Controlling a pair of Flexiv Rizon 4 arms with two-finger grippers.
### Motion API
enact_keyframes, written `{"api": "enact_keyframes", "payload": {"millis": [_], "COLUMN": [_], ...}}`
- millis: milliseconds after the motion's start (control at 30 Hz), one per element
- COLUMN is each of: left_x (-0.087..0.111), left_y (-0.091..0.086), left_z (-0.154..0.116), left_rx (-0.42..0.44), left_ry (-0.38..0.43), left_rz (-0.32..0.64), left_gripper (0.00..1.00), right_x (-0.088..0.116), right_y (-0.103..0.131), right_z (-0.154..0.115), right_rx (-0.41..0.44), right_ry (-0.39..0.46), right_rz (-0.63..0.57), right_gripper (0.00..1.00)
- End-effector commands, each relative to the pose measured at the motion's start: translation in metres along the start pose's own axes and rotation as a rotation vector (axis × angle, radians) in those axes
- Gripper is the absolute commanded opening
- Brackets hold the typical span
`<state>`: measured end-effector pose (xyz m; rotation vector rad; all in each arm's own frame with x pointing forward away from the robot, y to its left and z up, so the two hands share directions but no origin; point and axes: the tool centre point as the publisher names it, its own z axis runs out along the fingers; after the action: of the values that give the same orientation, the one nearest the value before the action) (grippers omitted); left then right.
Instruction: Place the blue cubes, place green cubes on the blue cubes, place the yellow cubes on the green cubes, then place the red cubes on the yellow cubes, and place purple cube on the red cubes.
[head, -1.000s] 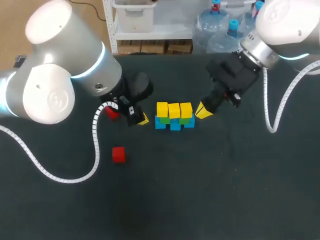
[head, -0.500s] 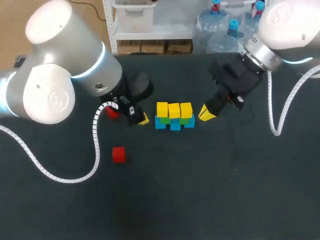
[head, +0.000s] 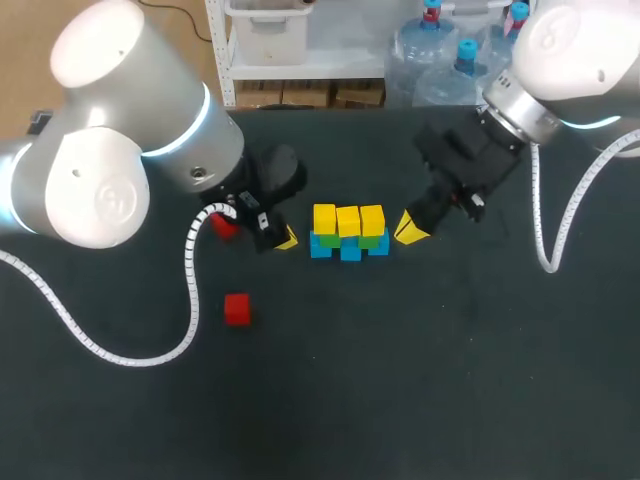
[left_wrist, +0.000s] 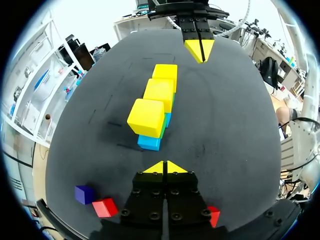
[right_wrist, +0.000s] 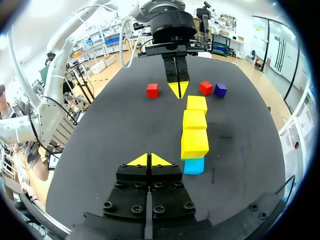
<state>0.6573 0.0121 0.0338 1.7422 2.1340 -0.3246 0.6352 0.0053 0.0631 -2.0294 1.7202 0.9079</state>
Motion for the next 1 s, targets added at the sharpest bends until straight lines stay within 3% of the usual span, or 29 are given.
{"api": "enact_keyframes", "payload": {"millis": [33, 1000], "left_x": [0.0010, 0.0029], "left_y": [0.0000, 0.0000], "left_z": [-0.0005, -0.0013], "left_rx": [0.001, -0.001], "left_ry": [-0.002, -0.004], "left_rz": [0.001, 0.000], "left_gripper": [0.00, 0.00], "right_x": [-0.0003, -0.0065], "right_y": [-0.0022, -0.0023], "right_z": [0.0008, 0.0026], "right_rx": [-0.005, -0.013], "right_ry": [-0.002, 0.000], "right_rz": [-0.002, -0.019], "right_gripper": [0.00, 0.00]}}
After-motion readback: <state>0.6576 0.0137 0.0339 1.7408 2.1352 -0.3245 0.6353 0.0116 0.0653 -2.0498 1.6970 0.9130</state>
